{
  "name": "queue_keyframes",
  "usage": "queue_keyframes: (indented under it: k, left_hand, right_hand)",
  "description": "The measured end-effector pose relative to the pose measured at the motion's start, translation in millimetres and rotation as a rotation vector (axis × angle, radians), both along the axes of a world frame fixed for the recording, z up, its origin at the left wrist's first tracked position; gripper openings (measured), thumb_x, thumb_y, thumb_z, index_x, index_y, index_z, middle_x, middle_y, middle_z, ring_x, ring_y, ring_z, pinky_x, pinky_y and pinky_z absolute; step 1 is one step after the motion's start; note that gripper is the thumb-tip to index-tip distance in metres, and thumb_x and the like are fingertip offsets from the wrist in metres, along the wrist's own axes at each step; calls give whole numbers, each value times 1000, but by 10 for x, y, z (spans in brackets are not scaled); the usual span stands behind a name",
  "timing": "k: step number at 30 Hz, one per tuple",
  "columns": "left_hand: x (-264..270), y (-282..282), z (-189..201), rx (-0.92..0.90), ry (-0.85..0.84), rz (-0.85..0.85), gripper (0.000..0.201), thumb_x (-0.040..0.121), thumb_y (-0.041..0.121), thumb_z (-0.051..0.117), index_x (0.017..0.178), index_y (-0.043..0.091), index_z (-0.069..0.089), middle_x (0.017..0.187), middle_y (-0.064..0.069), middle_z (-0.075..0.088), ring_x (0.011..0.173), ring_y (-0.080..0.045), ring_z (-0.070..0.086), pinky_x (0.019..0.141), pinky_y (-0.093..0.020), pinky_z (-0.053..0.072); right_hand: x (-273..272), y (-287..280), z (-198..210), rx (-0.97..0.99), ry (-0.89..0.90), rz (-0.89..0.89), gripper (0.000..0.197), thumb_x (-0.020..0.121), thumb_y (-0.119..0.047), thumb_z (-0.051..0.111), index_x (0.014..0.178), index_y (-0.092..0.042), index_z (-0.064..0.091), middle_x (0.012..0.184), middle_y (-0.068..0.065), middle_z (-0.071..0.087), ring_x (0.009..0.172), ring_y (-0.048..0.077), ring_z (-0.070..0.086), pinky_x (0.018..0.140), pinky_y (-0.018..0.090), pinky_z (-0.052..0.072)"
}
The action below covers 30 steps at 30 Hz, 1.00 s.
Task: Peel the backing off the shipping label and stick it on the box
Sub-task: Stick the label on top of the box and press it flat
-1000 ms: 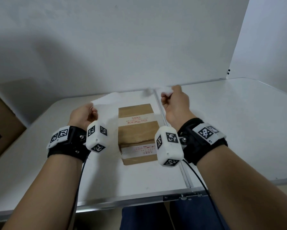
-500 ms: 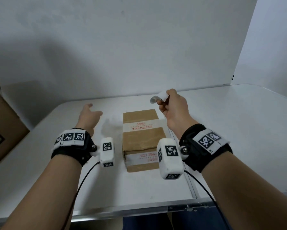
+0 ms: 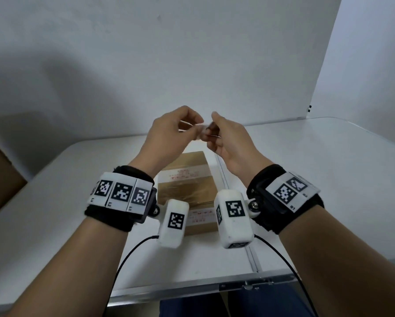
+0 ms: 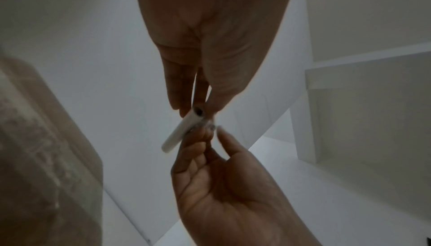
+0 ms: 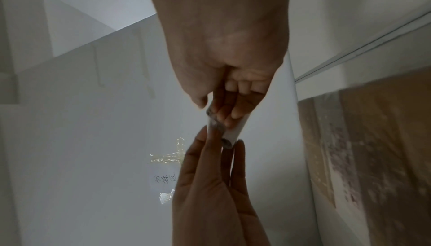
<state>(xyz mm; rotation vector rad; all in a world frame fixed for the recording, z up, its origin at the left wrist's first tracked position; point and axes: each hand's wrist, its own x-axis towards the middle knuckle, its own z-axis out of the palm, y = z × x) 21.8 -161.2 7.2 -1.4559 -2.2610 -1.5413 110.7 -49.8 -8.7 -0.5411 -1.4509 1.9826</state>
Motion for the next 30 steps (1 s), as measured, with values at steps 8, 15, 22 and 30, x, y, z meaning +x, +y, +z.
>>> queue_keyframes:
  k: [8,15,22,30]
  left_hand:
    - [-109,-126,-73,130,-762,-102,3,88,8,65,86,10,66,80,-8,63,68,-16,63,77,-28,60]
    - [-131,-241,-183,91,-921,-131,9,88,3,62,86,11,65,82,-8,73,69,-19,72,75,-27,59]
    - [-133,-293,-259,-9,-662,19,10,92,11,58,96,17,66,100,-7,69,72,-15,68,75,-28,59]
    - [14,-323,-258,-290,583,5,31,92,33,57,119,20,62,114,3,67,102,-16,61,88,-27,45]
  right_hand:
    - [85,88,32,408,-147,-24,15,93,-15,55,87,-19,68,99,-2,67,89,8,56,80,24,42]
    - [70,112,-94,353,-143,16,32,83,-3,68,113,-12,61,103,7,70,87,19,67,83,34,55]
    - [42,84,-221,575,-254,-57,26,82,-4,69,106,-14,66,81,1,69,79,17,67,86,41,58]
    - [-17,37,-269,629,-273,-80,24,82,-9,68,104,-15,66,84,7,73,77,18,70,86,44,57]
